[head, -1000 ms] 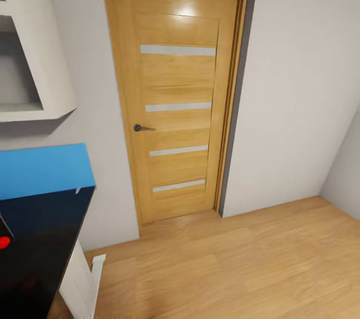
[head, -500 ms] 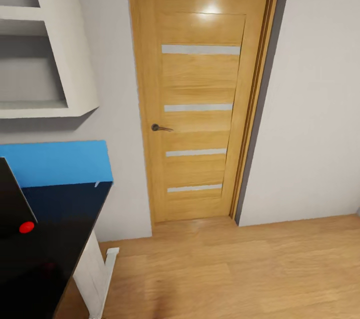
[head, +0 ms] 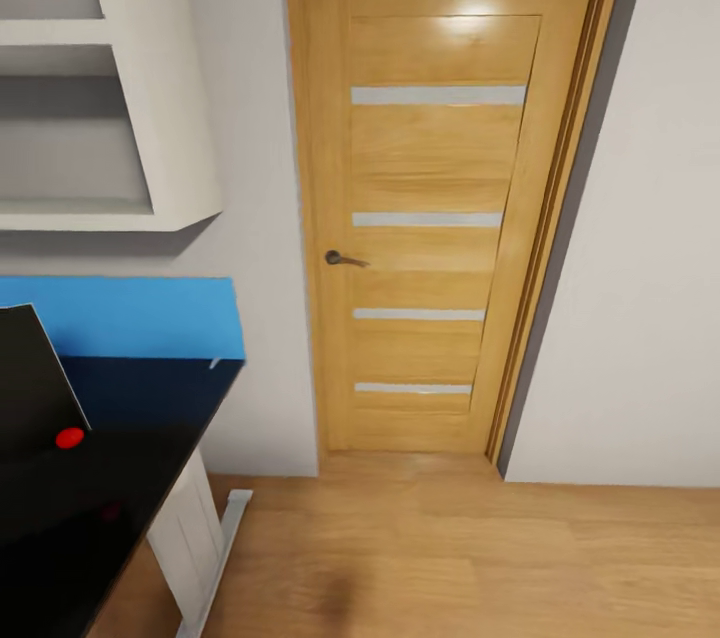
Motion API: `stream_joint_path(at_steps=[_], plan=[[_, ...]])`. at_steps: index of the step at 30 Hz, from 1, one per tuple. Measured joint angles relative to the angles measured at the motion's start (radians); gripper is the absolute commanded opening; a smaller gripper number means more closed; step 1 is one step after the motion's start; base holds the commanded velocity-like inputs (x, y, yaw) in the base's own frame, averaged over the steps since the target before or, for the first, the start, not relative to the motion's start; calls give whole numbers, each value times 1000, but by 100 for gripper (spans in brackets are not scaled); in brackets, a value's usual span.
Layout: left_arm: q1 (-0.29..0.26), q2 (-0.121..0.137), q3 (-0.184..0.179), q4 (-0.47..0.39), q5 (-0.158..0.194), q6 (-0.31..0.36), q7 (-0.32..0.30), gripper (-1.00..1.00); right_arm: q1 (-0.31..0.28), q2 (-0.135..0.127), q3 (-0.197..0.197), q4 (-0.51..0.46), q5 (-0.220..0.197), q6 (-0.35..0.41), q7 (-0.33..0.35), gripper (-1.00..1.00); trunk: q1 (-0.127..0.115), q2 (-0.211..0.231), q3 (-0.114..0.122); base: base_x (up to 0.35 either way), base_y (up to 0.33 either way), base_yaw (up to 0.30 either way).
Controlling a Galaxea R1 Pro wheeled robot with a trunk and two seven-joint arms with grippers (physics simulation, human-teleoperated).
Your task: In the bedroom, organize the workspace by keeping the computer under the desk, ensuring the monitor is on the desk, placing the keyboard on the desk next to the monitor, placing the mouse on the desk next to the keyboard, moving the folder from the swivel chair onto the desk next to the mouse, stacking the notebook on top of the folder with the pen on top of the notebook, and positioning the swivel chair next to the desk.
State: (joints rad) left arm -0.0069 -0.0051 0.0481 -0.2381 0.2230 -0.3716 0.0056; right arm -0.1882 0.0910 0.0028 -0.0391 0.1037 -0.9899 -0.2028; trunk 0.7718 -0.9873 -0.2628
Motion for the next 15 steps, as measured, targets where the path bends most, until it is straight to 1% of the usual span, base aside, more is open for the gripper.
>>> stream_joint_path(at_steps=[2,3,5,10,15], plan=[[0,-1,0,0,0,0,0,100,0,0,0,1,8,0,0,100,0,0,0,56,-215,294],[0,-2,0,0,-1,0,0,100,0,0,0,1,20,0,0,100,0,0,0,24,-112,293],[0,-3,-2,0,-3,-1,-1,100,0,0,-1,2,30,0,0,100,0,0,0,11,-52,293],[1,-1,-9,0,-4,-7,-1,100,0,-1,-1,2,33,1,0,100,0,0,0,4,-21,293],[0,1,-12,0,-3,-35,-1,100,0,-2,-1,3,34,3,1,100,0,0,0,1,-4,292]])
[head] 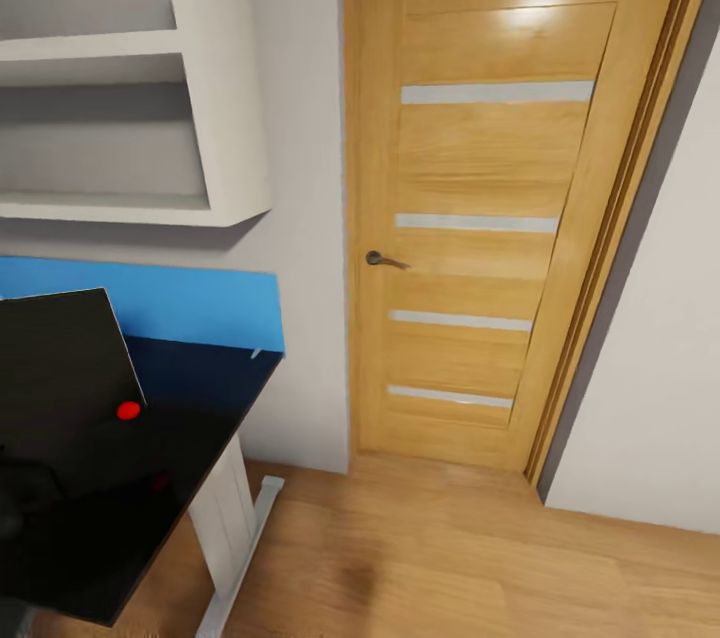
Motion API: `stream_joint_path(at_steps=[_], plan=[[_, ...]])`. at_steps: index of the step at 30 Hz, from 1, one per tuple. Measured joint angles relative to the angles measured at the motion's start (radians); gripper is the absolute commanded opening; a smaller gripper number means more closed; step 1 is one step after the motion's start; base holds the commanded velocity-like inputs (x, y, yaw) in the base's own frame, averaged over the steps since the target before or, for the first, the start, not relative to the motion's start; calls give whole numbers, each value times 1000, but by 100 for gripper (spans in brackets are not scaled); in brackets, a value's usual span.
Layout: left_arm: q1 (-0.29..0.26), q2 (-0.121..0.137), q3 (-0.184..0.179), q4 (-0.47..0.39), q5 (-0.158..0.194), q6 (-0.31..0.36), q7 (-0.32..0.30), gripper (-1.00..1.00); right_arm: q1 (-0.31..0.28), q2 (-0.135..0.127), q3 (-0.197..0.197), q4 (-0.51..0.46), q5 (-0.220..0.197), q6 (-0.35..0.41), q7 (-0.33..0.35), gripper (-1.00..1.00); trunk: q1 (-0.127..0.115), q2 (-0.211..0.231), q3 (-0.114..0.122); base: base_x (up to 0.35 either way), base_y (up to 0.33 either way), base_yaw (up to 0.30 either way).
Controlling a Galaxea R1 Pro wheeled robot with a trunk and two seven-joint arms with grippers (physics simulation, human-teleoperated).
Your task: In the bedroom, organize the workspace by keeping the computer under the desk, ensuring the monitor is on the desk, placing the keyboard on the desk next to the monitor, placing the mouse on the desk next to the keyboard, moving the folder from the swivel chair onto the desk next to the mouse, stacking the notebook on top of the folder with the pen on top of the notebook, and positioning the swivel chair next to the desk.
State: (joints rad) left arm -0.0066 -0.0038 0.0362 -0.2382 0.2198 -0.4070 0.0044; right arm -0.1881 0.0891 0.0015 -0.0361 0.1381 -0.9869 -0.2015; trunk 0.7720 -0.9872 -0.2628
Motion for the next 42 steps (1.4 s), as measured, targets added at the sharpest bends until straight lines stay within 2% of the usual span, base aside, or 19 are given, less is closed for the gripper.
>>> stream_joint_path(at_steps=[25,32,42], plan=[[0,-2,-1,3,2,0,0,100,0,-3,1,1,-1,22,0,100,0,0,0,-2,0,292],[0,-2,-2,7,2,0,0,100,0,-3,2,1,-1,25,0,100,1,0,0,-208,-35,292],[0,-3,-4,23,0,0,0,100,0,-3,2,1,-1,26,0,100,0,0,0,-152,-179,292]])
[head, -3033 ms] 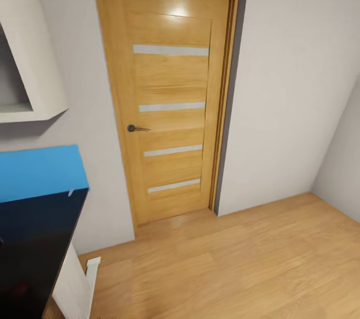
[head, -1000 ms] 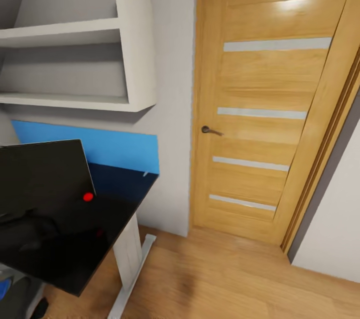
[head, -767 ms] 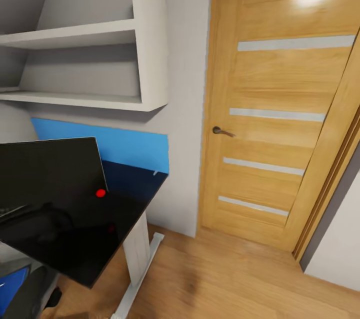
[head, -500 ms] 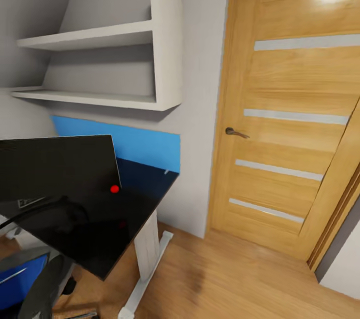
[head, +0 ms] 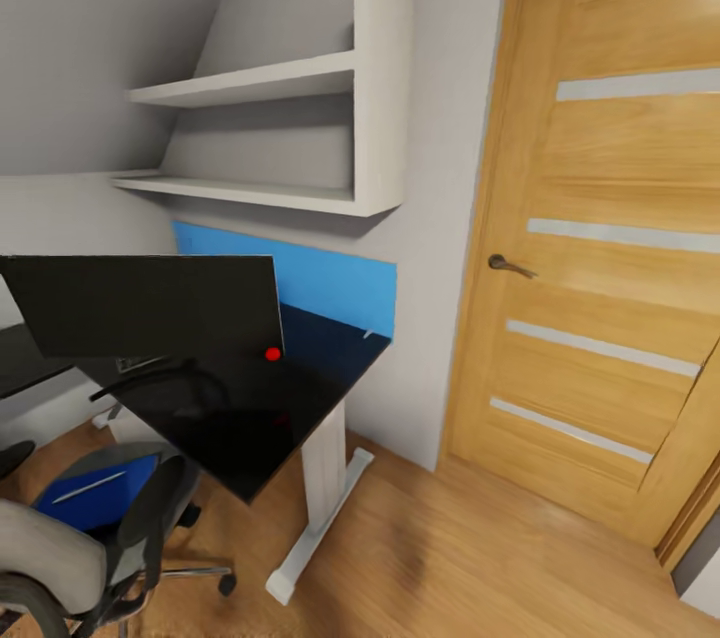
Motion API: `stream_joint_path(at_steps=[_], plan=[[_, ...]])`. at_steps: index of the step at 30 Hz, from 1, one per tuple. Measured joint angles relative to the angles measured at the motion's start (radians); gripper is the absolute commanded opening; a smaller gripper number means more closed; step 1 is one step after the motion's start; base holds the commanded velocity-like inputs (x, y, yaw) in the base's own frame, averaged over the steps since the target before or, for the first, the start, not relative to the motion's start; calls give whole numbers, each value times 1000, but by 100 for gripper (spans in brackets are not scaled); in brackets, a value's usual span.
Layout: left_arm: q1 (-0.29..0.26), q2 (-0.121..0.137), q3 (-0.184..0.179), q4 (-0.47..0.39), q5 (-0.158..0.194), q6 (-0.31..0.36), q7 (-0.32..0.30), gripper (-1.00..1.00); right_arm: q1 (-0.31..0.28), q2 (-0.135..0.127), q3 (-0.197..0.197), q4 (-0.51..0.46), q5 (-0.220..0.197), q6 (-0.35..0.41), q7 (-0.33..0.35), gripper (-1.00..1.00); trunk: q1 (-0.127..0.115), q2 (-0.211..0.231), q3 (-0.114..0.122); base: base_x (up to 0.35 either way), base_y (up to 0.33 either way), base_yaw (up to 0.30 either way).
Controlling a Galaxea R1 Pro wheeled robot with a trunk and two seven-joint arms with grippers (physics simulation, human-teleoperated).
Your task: In the bedroom, organize the workspace by keeping the computer under the desk, ensuring the monitor is on the desk, placing the keyboard on the desk next to the monitor, placing the mouse on the desk next to the keyboard, moving the folder from the swivel chair onto the desk next to the mouse, stacking the notebook on top of the folder with the pen on top of the notebook, and positioning the swivel chair next to the desk.
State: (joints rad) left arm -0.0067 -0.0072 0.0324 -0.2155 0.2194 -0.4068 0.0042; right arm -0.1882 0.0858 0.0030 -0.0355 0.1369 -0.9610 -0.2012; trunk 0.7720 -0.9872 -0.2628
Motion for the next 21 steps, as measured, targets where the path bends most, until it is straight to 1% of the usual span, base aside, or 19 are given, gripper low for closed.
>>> stream_joint_path(at_steps=[15,19,21], plan=[[0,6,9,-3,8,-9,4,100,0,0,0,0,1,-1,0,100,0,0,0,-2,-10,292],[0,4,11,-9,9,-9,4,100,0,0,0,0,1,-1,0,100,0,0,0,0,0,292],[0,3,11,-11,11,-9,4,100,0,0,0,0,1,-1,0,100,8,-14,-6,0,0,292]])
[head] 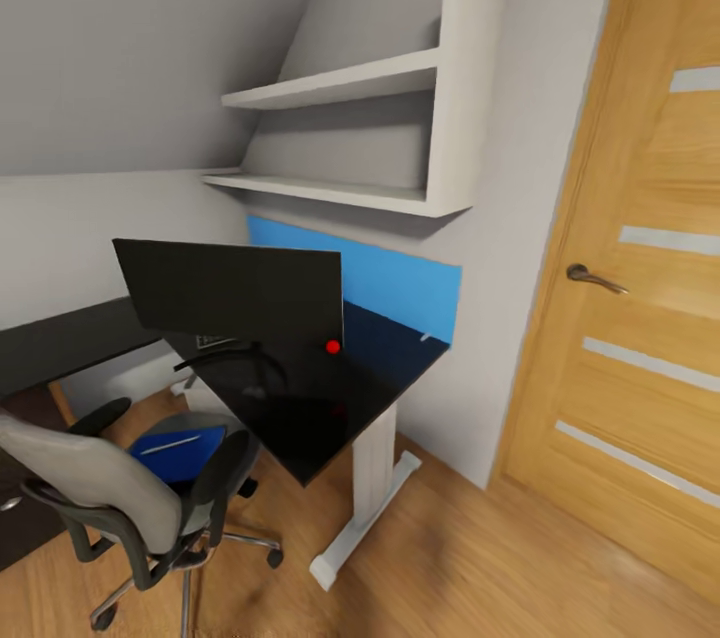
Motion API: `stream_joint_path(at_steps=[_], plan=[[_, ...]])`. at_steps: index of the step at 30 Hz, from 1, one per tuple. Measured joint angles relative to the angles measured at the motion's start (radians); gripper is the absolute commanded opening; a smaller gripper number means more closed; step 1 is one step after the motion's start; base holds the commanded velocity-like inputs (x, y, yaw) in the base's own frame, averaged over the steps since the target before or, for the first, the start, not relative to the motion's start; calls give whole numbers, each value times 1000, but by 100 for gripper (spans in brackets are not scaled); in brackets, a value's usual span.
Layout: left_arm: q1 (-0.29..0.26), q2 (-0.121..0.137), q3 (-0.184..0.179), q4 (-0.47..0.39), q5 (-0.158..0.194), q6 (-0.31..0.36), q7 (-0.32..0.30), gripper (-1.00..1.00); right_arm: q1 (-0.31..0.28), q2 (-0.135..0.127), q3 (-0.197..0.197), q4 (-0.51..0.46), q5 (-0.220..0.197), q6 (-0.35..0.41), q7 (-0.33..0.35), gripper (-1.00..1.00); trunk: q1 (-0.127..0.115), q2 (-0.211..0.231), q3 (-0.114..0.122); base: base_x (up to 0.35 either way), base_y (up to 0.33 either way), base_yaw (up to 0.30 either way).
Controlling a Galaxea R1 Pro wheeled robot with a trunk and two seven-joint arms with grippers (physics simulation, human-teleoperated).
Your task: In the bedroom, organize the workspace by keeping the computer under the desk, ensuring the monitor is on the desk, placing the keyboard on the desk next to the monitor, placing the mouse on the desk next to the keyboard, moving the folder from the swivel chair onto the desk next to the mouse, stacking the notebook on top of the folder with the pen on top of the notebook, and positioning the swivel chair next to the desk.
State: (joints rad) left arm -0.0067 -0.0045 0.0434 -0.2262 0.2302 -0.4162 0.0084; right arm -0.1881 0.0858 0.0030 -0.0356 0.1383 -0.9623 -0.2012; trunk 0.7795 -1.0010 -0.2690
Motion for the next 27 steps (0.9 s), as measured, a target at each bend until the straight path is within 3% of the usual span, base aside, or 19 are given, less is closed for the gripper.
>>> stream_joint_path(at_steps=[20,27], plan=[[1,1,1,-2,-1,0,0,100,0,0,0,0,0,2,1,100,77,-140,-63,0,0,292],[0,2,1,-3,0,0,1,100,0,-1,0,-1,-1,51,1,100,104,-189,-85,0,0,247]])
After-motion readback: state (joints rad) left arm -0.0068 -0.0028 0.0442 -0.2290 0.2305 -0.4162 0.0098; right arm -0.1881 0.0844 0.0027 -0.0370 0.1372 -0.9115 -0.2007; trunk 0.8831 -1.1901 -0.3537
